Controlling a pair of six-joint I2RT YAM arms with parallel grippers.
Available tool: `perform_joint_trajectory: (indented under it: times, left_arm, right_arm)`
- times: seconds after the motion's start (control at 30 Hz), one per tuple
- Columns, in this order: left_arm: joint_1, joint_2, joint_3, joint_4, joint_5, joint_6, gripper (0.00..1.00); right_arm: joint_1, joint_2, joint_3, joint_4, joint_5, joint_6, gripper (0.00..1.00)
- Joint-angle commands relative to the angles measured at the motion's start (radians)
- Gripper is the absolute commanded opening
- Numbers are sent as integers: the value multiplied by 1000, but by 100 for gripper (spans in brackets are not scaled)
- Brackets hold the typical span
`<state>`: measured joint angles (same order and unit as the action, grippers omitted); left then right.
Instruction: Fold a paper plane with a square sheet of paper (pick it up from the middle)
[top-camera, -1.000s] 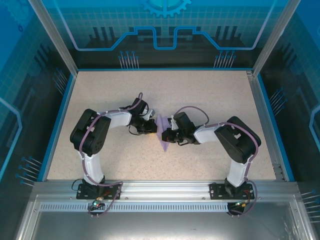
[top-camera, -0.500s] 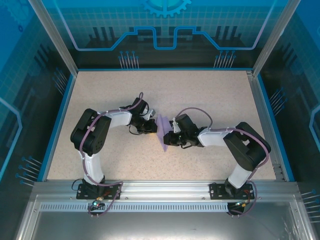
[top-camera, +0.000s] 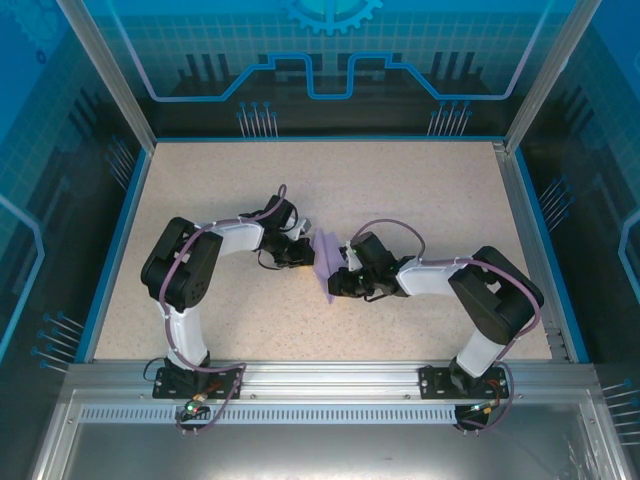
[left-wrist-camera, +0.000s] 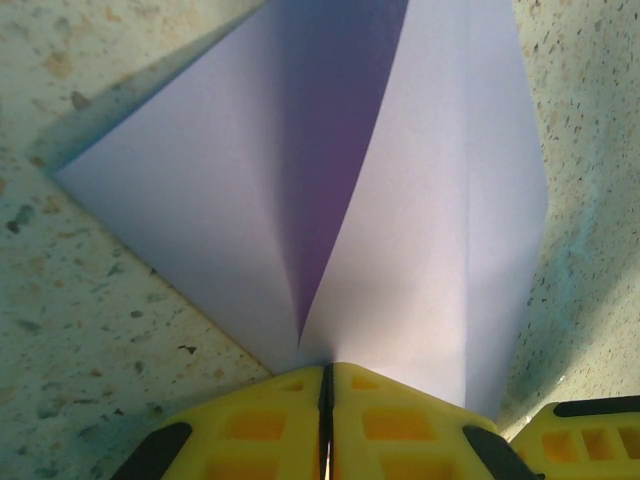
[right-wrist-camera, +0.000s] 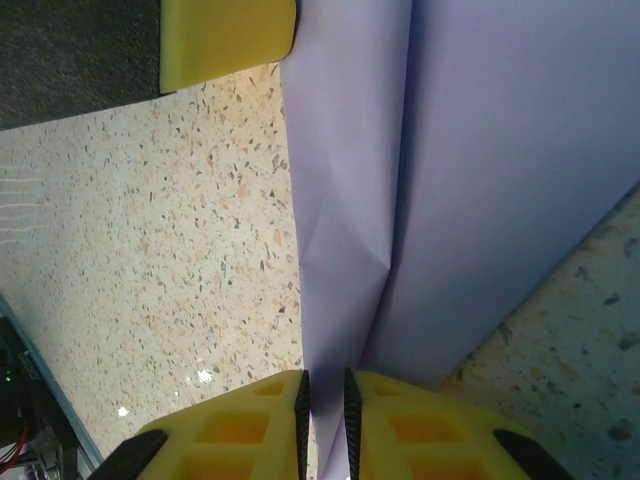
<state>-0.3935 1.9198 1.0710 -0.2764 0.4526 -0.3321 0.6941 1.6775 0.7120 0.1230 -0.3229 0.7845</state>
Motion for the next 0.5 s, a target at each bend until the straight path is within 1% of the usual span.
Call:
perform_joint_trajectory:
  times: [0.0, 0.47]
  left_arm:
    - [-13, 87, -34, -63, -102, 31, 10]
    - [-19, 97, -37, -58, -97, 29, 10]
  right_arm:
    - [16, 13, 9, 7, -18, 1, 19]
    - [29, 30, 38, 26, -25, -7, 17]
